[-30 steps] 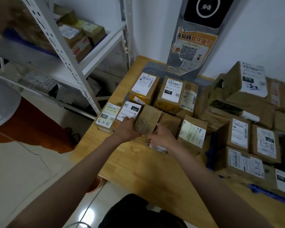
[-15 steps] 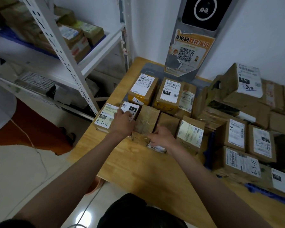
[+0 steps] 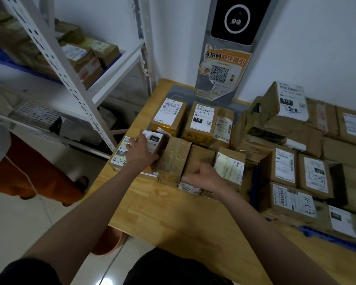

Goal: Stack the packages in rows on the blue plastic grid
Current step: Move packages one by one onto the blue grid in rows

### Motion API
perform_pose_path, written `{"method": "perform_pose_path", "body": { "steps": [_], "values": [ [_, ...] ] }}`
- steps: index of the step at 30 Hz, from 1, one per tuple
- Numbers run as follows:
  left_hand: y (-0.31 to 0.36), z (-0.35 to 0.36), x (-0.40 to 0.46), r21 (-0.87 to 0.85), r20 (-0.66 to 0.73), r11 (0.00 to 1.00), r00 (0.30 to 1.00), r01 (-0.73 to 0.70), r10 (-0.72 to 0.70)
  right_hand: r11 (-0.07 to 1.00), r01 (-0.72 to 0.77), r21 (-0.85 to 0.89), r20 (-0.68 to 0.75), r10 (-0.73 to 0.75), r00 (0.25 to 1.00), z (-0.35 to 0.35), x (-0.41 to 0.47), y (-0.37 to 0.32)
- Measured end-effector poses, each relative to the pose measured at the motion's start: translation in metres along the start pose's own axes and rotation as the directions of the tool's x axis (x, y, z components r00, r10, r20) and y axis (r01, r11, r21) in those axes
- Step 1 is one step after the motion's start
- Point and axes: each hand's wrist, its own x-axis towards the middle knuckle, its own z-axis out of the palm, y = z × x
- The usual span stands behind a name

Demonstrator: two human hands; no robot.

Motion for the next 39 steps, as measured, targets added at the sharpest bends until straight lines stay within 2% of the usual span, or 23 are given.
{"method": "perform_pose_path", "body": {
  "steps": [5,8,10,13,16,20,23,26,31,35,39],
  "values": [
    [-0.016,-0.048,-0.006,-0.146,-0.102,0.988,0.994,-0.049,0.034,0.978,0.209,-0.004,-0.128,-0.208,0.970,-0.007,-0.005,-0.034],
    [-0.017,-0.075,-0.024,-0.298,-0.143,0.947,0.987,-0.120,0.080,0.943,0.330,-0.027,-0.099,-0.332,0.938,-0.004,-0.009,-0.061],
    [-0.010,-0.086,-0.042,-0.396,-0.149,0.900,0.980,-0.181,0.131,0.936,0.353,-0.006,-0.011,-0.353,0.935,-0.001,-0.013,-0.073],
    [0.010,-0.090,-0.067,-0.478,-0.115,0.850,0.975,-0.220,0.188,0.939,0.323,0.121,0.087,-0.334,0.939,0.000,-0.022,-0.073],
    [0.037,-0.083,-0.086,-0.535,-0.057,0.807,0.964,-0.250,0.261,0.916,0.323,0.239,-0.010,-0.330,0.944,-0.013,-0.038,-0.051],
    [0.082,-0.060,-0.106,-0.470,0.106,0.813,0.893,-0.343,0.438,0.912,0.295,0.284,-0.199,-0.245,0.949,-0.048,-0.070,-0.005],
    [0.122,-0.035,-0.123,-0.344,0.230,0.817,0.802,-0.463,0.551,0.915,0.274,0.297,-0.313,-0.178,0.933,-0.076,-0.094,0.034],
    [0.155,-0.007,-0.141,-0.332,0.331,0.768,0.695,-0.548,0.639,0.942,0.225,0.251,-0.409,-0.107,0.906,-0.099,-0.122,0.068],
    [0.197,0.032,-0.165,-0.242,0.343,0.707,0.623,-0.665,0.703,0.960,0.151,0.235,-0.482,-0.020,0.876,-0.124,-0.154,0.112],
    [0.241,0.063,-0.187,-0.210,0.424,0.670,0.551,-0.712,0.719,0.959,0.127,0.253,-0.516,0.023,0.857,-0.150,-0.174,0.149],
    [0.280,0.087,-0.201,-0.180,0.450,0.661,0.536,-0.729,0.714,0.950,0.125,0.287,-0.493,0.034,0.869,-0.182,-0.179,0.183]
  ]
}}
